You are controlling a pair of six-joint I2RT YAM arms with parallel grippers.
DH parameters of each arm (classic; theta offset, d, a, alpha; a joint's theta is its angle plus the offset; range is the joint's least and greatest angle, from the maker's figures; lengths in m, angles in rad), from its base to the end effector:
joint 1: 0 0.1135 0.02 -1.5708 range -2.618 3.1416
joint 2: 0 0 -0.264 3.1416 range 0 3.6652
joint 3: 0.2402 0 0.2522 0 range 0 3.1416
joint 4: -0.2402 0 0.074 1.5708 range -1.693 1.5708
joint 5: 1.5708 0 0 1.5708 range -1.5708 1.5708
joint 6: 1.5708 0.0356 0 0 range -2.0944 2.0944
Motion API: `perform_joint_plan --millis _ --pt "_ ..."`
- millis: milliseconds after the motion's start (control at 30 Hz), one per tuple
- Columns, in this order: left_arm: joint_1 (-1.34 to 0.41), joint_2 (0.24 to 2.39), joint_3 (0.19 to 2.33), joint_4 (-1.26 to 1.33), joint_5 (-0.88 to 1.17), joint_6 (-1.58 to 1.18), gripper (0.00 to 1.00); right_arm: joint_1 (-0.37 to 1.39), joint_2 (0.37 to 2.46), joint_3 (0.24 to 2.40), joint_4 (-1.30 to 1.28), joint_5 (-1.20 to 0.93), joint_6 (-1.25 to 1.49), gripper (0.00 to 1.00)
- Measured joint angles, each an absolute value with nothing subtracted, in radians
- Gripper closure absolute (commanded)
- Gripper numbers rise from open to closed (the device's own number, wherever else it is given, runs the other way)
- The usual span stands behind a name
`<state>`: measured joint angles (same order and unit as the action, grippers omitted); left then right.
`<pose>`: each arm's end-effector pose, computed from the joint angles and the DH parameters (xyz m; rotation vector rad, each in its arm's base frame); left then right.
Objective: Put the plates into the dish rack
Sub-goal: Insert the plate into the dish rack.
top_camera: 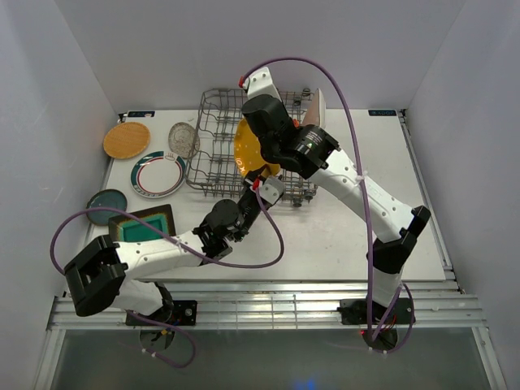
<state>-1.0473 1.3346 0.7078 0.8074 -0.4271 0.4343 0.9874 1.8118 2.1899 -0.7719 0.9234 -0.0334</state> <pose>0.1610 -0.2494 0.2942 0.6590 1.2463 -0.2116 0.2312 0.2987 0.4794 -0.3415 1.7779 -0.2330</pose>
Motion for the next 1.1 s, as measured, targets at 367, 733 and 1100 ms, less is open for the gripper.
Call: perform_joint_plan --millis 367,733,1100 --pt "-1.055 1.330 0.714 0.791 -0.461 0.448 0.70 0.982 1.826 2.191 -0.784 0.933 -0.030 0.92" --pt "-1.056 1.269 0.704 0.756 -0.434 0.402 1.00 0.983 1.826 2.196 -0.768 0.931 -0.021 0.76" --pt "-1.051 1.253 0.638 0.699 -0.451 0.330 1.00 0.984 1.801 2.195 -0.666 0.938 -0.021 0.54"
